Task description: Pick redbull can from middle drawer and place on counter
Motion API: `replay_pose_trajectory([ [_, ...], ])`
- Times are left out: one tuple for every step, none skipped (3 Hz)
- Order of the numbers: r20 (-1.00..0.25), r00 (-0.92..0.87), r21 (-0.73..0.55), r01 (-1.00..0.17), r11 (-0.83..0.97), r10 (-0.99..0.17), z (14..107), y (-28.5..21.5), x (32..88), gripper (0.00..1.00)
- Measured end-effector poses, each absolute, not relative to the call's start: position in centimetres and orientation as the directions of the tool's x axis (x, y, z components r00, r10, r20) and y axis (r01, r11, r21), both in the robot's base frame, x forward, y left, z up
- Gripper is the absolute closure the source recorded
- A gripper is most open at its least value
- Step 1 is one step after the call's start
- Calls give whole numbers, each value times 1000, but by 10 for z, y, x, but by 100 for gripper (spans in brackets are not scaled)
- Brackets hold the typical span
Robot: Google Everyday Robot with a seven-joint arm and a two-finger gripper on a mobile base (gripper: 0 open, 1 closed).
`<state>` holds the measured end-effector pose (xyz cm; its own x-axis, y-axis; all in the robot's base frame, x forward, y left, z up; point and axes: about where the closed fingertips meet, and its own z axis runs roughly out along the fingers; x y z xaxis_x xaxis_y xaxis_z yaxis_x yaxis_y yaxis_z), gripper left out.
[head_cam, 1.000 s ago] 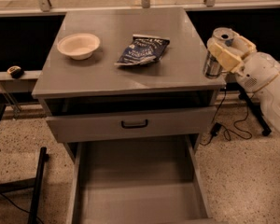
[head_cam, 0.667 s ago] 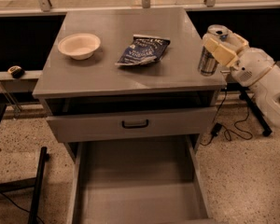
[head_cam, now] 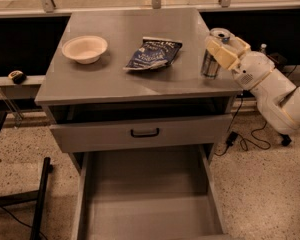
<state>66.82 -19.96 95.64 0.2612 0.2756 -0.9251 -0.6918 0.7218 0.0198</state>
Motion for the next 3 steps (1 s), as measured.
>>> replay_pose_trajectory([
  [-921, 284, -5, -693, 721, 266, 952, -192, 675, 81],
  [-921, 286, -8, -693, 721, 265, 952, -192, 676, 58],
  [-921, 286, -8, -693, 721, 265, 952, -192, 676, 35],
])
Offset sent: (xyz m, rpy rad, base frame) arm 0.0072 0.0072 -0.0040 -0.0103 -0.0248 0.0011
